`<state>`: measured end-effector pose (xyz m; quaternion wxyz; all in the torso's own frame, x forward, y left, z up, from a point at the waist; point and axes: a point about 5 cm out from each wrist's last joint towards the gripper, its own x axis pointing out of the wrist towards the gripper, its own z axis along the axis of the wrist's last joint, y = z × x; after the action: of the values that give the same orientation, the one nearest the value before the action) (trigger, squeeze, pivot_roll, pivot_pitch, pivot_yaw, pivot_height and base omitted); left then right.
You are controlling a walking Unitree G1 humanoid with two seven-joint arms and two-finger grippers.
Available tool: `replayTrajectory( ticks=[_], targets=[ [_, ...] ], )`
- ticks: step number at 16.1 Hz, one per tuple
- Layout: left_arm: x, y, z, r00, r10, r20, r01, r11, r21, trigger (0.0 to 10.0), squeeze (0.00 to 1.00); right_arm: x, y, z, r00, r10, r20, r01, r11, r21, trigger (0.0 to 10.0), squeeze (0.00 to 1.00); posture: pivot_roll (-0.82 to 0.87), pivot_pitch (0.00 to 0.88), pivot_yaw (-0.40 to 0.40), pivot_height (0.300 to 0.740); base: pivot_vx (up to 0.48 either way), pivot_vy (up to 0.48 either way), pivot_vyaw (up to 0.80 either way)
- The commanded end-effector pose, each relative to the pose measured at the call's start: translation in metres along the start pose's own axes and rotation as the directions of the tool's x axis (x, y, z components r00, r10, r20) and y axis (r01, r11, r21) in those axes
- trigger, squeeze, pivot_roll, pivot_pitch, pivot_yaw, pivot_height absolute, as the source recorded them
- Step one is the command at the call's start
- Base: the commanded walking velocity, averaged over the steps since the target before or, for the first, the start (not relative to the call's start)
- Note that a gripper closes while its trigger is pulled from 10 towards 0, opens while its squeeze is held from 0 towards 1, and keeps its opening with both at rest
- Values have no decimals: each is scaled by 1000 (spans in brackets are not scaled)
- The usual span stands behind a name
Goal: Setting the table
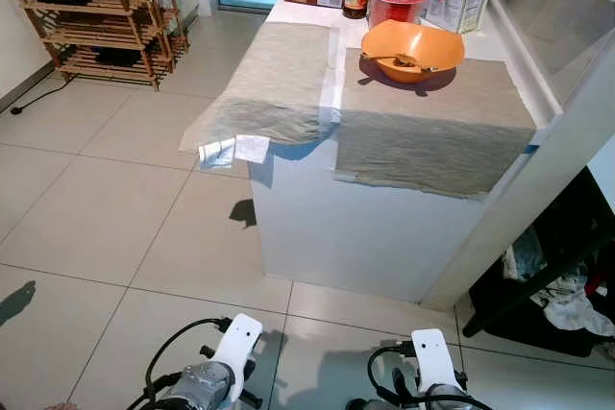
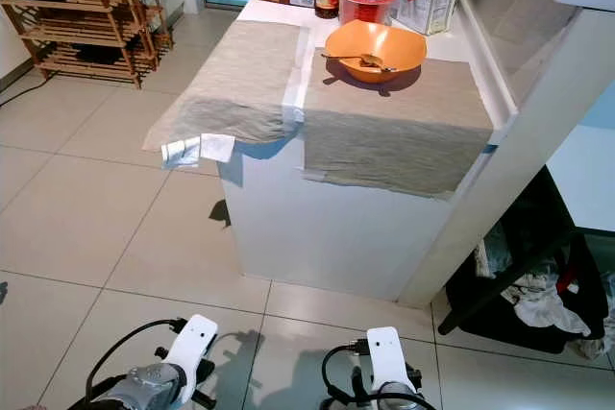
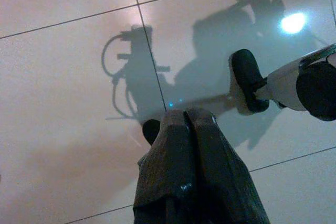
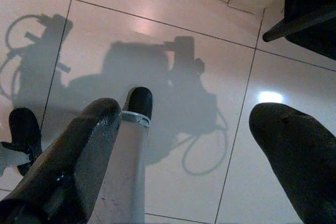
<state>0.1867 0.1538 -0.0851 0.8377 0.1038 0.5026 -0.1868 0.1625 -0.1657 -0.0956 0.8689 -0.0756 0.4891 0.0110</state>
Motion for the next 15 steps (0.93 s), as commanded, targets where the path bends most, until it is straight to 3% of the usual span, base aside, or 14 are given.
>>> replayTrajectory(
  ticks=[1,12,15],
  targets=[
    [0,-1,-2,1000,-1,-11,1,1000,6,0,0,0,0,1,1000,-6,-5,6,1000,-7,10000,0,-56,0,-8,740,0,0,0],
    [-6,17,-10,999,35,-17,-35,999,-5,0,0,1,-2,6,1000,-2,0,2,1000,-22,10000,0,-52,0,-25,740,0,0,0],
    [-6,21,-7,999,48,-4,-48,992,-114,0,0,1,-2,5,1000,-8,-2,8,1000,14,10000,0,-58,0,-22,740,0,0,0]
  ],
)
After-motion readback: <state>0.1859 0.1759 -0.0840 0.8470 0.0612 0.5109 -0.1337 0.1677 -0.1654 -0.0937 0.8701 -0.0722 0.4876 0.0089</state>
